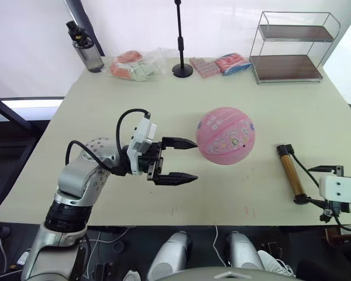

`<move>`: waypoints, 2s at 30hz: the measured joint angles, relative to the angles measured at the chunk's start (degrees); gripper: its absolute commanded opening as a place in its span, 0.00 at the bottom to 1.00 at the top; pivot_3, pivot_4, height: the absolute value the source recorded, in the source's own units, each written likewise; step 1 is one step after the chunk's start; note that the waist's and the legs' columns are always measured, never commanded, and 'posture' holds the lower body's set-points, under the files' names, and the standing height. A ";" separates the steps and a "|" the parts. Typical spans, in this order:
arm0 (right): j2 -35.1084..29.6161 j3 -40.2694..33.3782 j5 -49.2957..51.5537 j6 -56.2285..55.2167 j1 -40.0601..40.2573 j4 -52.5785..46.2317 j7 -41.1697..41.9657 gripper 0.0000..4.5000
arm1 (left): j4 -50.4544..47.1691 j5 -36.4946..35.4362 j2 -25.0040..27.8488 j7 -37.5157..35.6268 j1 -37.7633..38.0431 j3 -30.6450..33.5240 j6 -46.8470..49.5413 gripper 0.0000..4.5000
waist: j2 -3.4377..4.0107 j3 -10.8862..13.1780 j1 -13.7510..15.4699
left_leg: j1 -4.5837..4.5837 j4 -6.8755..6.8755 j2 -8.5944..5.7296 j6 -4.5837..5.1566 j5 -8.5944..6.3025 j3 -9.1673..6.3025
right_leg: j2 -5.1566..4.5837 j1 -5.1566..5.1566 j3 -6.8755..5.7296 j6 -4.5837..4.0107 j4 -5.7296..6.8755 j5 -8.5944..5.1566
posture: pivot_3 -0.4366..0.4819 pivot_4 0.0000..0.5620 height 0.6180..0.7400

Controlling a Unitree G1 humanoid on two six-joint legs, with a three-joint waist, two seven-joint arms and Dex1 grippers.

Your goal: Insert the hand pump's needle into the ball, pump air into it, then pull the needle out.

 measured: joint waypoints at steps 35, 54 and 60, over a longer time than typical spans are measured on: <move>12.57 3.08 5.21 12.52 -7.07 -1.18 -11.60 0.99 | 0.02 -0.02 -1.73 1.14 -0.28 -0.15 0.03 1.00 | 0.53 0.39 -0.50 | -0.11 -0.13 0.68 -0.47 0.35 0.53 | 0.76 -0.60 0.63 -0.44 0.16 0.67 | 0.48 0.27 0.96; 2.19 -0.91 4.19 26.58 4.46 -9.53 -7.02 0.99 | 0.07 0.06 -1.77 1.15 -0.21 -0.13 0.01 1.00 | 0.55 0.40 -0.31 | -0.10 -0.12 0.71 -0.45 0.34 0.68 | 0.76 -0.62 0.69 -0.42 0.17 0.67 | 0.48 0.27 0.96; 3.21 -1.15 2.04 26.36 3.10 -9.00 -9.98 0.99 | 0.07 0.32 -1.87 1.17 -0.10 -0.12 -0.01 1.00 | 0.55 0.40 -0.29 | -0.10 -0.12 0.73 -0.46 0.35 0.72 | 0.76 -0.62 0.71 -0.42 0.17 0.67 | 0.48 0.27 0.96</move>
